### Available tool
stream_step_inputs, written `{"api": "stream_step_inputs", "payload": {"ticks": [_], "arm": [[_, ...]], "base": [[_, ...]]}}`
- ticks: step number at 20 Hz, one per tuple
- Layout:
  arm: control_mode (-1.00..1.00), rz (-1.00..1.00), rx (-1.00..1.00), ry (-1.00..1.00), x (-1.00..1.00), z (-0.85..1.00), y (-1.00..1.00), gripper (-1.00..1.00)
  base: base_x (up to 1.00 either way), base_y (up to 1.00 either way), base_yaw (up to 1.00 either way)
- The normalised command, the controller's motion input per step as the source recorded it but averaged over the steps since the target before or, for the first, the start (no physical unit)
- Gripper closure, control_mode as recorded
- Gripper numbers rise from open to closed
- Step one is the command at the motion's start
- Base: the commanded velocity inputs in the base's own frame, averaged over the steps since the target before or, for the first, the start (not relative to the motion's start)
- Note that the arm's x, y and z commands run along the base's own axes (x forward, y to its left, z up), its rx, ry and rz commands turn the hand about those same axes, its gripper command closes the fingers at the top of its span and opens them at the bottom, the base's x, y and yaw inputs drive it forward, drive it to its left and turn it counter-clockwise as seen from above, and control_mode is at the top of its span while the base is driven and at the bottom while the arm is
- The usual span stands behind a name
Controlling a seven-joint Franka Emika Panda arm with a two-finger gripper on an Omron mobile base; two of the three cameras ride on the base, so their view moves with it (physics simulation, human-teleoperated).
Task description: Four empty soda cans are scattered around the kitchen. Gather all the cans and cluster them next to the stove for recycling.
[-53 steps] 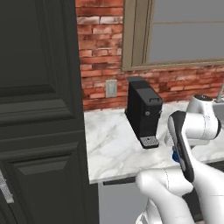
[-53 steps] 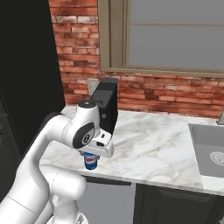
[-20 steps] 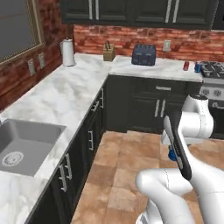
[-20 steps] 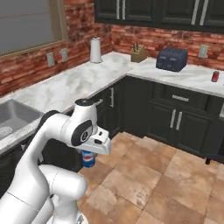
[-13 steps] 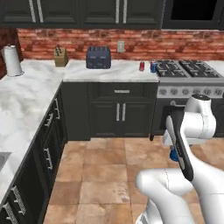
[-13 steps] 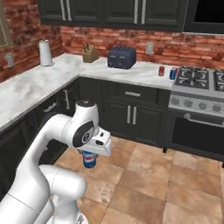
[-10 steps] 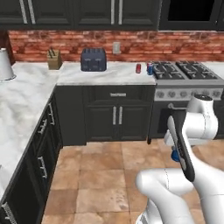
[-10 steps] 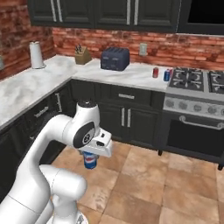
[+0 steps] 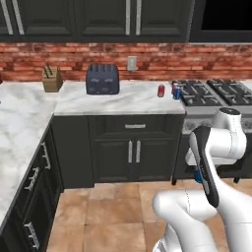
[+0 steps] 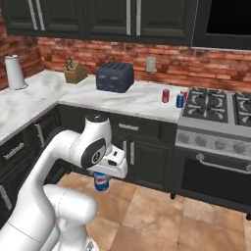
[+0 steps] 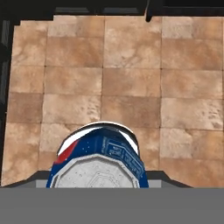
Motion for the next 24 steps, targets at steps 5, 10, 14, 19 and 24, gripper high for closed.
{"api": "stream_step_inputs", "payload": {"ticks": [5, 10, 14, 19, 24], "arm": [[1.00, 0.00, 0.00, 0.00, 0.00, 0.00, 0.00, 1.00], [1.00, 0.00, 0.00, 0.00, 0.00, 0.00, 0.00, 1.00], [1.00, 0.00, 0.00, 0.00, 0.00, 0.00, 0.00, 1.00], [1.00, 0.00, 0.00, 0.00, 0.00, 0.00, 0.00, 1.00], [1.00, 0.00, 0.00, 0.00, 0.00, 0.00, 0.00, 1.00]], "base": [[0.93, -0.28, 0.00], [0.84, -0.41, 0.00], [0.61, -0.50, 0.00], [0.41, -0.55, -0.01], [0.24, -0.43, -0.14]]}}
